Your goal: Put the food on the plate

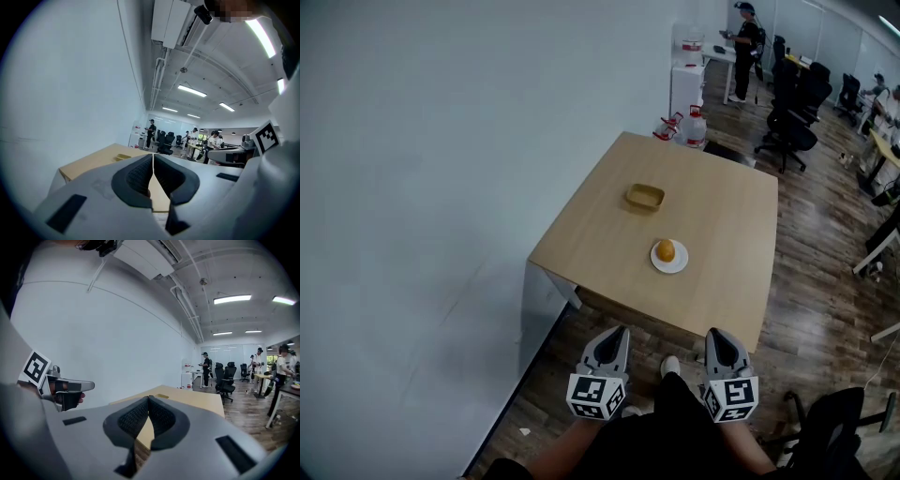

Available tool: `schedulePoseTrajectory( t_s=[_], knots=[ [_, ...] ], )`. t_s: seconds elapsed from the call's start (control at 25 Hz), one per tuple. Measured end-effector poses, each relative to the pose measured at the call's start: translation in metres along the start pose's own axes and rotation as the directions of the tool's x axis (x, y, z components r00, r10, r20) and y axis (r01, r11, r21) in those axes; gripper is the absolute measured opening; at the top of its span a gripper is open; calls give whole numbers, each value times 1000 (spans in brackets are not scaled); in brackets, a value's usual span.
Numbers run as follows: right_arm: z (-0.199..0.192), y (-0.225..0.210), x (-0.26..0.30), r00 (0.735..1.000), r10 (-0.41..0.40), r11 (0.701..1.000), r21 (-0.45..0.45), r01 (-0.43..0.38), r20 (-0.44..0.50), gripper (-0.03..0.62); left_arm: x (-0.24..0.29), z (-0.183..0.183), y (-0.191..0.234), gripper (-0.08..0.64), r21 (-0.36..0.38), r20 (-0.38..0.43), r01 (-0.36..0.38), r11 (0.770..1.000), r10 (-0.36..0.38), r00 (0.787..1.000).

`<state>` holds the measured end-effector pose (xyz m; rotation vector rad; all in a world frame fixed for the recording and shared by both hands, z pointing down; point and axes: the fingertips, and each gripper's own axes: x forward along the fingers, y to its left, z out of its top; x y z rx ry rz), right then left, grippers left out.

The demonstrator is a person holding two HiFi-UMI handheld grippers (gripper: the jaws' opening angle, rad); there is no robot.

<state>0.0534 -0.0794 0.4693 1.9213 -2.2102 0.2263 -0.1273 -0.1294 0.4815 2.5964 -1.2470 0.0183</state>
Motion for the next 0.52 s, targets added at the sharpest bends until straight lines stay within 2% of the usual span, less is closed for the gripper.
schedulePoseTrajectory(
  t_s=[0.52],
  knots=[
    [0, -24, 30, 1000, 5, 1000, 10, -5, -24, 60, 48, 5, -3, 20, 2, -12, 21, 1000, -21, 1000]
  ],
)
